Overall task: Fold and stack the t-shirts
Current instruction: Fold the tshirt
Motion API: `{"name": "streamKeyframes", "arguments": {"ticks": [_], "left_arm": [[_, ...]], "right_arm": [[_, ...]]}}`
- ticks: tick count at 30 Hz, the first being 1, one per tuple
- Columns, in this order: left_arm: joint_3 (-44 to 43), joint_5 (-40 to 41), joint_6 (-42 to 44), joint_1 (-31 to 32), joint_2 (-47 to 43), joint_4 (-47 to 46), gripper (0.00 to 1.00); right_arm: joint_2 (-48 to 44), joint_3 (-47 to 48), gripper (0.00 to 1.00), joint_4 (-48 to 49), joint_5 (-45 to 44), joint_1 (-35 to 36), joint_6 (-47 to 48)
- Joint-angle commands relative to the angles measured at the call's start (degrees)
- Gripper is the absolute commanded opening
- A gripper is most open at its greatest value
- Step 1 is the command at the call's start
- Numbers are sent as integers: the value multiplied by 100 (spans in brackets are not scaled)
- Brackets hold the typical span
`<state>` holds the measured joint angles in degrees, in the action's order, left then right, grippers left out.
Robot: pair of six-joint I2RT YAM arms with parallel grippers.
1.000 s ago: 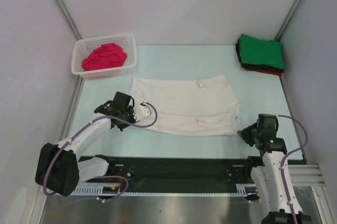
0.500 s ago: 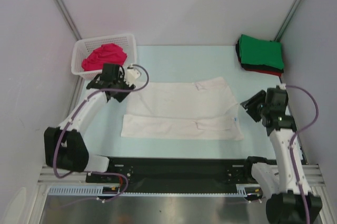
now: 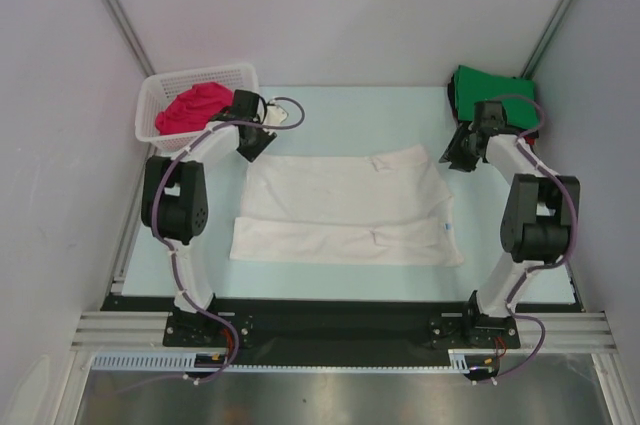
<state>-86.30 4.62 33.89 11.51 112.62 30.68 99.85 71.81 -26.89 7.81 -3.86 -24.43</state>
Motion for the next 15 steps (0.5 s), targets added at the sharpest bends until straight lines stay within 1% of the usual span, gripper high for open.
{"name": "streamKeyframes", "arguments": {"ticks": [1, 4, 6, 9, 15], "left_arm": [[-387, 355, -23, 27, 313, -114, 50], [-449, 461, 109, 27, 576, -281, 50], [-554, 434, 179, 27, 822, -177, 48], [-677, 434, 206, 18, 981, -167, 47], [-633, 417, 223, 18, 1087, -335, 47]], "right_arm": [[655, 745, 40, 106, -131, 271, 464], [1087, 1238, 40, -8, -245, 368, 492], [1413, 1527, 40, -26, -280, 368, 447], [1712, 1721, 40, 35, -254, 368, 430], [2055, 1872, 38, 0, -123, 368, 421]]}}
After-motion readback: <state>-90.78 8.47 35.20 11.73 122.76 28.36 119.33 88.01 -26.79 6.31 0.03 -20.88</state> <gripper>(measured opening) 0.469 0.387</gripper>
